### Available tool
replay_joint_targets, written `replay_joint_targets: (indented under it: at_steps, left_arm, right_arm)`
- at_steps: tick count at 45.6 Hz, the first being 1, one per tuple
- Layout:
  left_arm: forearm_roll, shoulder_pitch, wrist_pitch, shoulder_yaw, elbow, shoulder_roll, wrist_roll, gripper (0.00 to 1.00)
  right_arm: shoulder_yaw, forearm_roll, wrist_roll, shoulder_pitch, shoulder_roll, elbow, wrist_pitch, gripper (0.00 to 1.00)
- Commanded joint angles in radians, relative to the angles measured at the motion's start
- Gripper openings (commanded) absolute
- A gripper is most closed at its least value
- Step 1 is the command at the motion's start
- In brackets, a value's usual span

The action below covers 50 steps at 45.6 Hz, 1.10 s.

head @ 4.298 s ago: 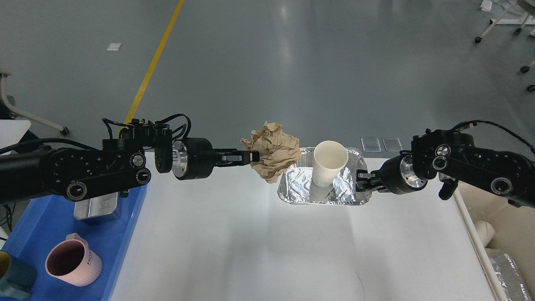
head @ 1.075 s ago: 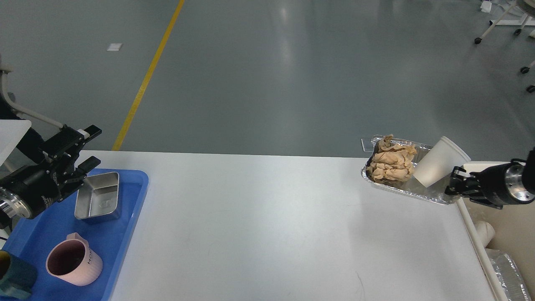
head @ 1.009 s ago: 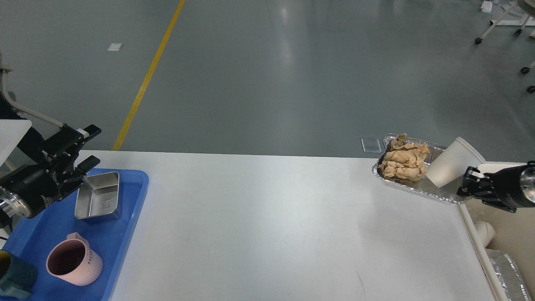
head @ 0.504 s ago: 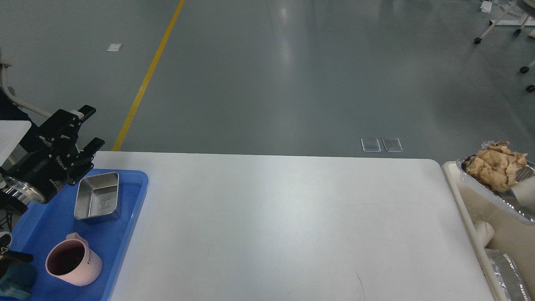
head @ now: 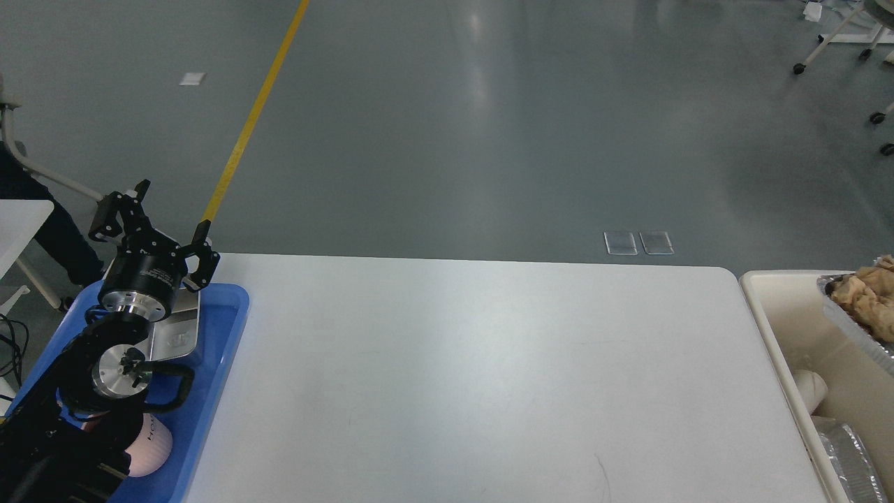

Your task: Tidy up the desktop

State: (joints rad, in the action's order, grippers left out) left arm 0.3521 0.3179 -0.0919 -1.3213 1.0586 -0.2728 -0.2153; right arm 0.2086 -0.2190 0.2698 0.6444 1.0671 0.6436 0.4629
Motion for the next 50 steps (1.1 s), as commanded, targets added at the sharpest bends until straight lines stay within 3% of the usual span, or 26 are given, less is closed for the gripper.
replay_joint_targets:
  at_steps: [1, 4, 7, 20, 31, 34, 37, 43, 44, 50]
  left_arm:
    - [-0.002, 0.012, -0.005, -0.006, -0.003, 0.061, -0.012, 0.97]
    - [-0.002, 0.012, -0.009, -0.015, -0.003, 0.078, -0.025, 0.97]
    - [-0.002, 0.012, -0.011, -0.016, -0.003, 0.092, -0.053, 0.97]
    - [-0.001, 0.018, -0.011, -0.001, -0.002, 0.087, -0.067, 0.97]
    - [0.001, 0.012, 0.003, 0.002, -0.002, 0.073, -0.197, 0.97]
    - [0.001, 0.009, 0.004, 0.001, -0.002, 0.073, -0.210, 0.97]
    - [-0.001, 0.006, 0.004, -0.001, -0.003, 0.075, -0.210, 0.97]
    - [-0.001, 0.003, 0.003, -0.012, -0.002, 0.073, -0.211, 0.97]
    - [-0.001, 0.003, 0.003, -0.012, -0.002, 0.073, -0.211, 0.97]
    - [-0.001, -0.005, 0.003, -0.013, -0.002, 0.072, -0.211, 0.97]
  right_arm:
    - [0.003, 0.049, -0.001, -0.029, -0.064, -0.106, -0.016, 0.48]
    - [0.005, 0.052, -0.001, -0.034, -0.102, -0.160, -0.032, 0.78]
    - [0.003, 0.052, 0.000, -0.035, -0.171, -0.260, -0.061, 1.00]
    - [-0.005, 0.049, 0.005, -0.015, -0.230, -0.332, -0.058, 1.00]
    - [0.018, 0.052, -0.007, 0.181, -0.271, -0.317, -0.061, 1.00]
    - [0.084, 0.053, -0.015, 0.184, -0.289, -0.317, -0.061, 1.00]
    - [0.155, 0.052, -0.061, 0.185, -0.302, -0.317, -0.059, 1.00]
    - [0.172, 0.052, -0.306, 0.224, -0.308, -0.288, -0.050, 1.00]
    - [0.172, 0.052, -0.322, 0.239, -0.308, -0.273, -0.050, 1.00]
    - [0.212, 0.069, -0.311, 0.284, -0.300, -0.174, -0.050, 1.00]
